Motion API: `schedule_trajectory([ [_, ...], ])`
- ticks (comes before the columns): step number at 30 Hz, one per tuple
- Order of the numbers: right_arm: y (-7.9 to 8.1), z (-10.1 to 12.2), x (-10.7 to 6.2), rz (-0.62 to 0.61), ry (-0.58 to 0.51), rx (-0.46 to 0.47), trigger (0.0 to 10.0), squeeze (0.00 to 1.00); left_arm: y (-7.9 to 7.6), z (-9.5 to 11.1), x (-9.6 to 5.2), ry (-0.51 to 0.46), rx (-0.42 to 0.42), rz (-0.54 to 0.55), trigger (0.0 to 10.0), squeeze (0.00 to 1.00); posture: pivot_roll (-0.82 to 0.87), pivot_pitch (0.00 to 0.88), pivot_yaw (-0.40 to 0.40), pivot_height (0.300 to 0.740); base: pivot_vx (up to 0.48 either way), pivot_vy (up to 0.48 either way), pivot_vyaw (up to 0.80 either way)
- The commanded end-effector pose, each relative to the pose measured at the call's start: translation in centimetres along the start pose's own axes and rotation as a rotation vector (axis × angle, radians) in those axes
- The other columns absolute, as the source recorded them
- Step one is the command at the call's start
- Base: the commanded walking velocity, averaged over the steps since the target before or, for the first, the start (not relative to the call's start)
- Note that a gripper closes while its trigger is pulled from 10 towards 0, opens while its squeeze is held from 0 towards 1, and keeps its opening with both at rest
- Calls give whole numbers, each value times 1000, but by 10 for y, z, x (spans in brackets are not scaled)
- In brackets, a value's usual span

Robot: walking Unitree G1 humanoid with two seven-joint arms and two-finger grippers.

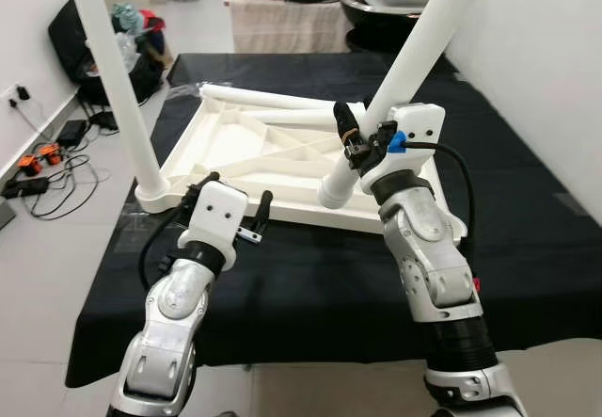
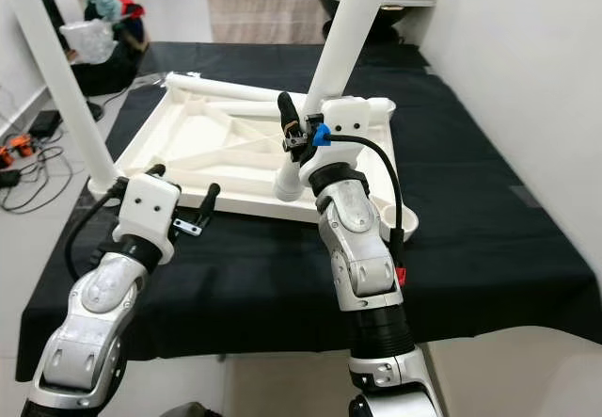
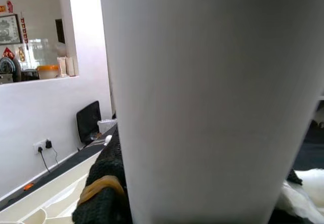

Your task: Building children table

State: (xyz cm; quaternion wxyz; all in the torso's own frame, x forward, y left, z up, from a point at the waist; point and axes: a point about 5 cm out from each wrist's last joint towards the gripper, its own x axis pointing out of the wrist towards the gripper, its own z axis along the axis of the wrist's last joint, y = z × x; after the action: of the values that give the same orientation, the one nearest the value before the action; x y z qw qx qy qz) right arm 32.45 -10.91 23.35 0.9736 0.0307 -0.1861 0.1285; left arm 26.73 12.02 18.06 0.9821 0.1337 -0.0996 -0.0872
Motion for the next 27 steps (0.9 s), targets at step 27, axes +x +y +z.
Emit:
schedule_trajectory([
  [27,-5,13,12,44,-42,-36,10000,0,4,0,-4,41,-110,78,10000,0,24,0,-64,740,57,-176,0],
])
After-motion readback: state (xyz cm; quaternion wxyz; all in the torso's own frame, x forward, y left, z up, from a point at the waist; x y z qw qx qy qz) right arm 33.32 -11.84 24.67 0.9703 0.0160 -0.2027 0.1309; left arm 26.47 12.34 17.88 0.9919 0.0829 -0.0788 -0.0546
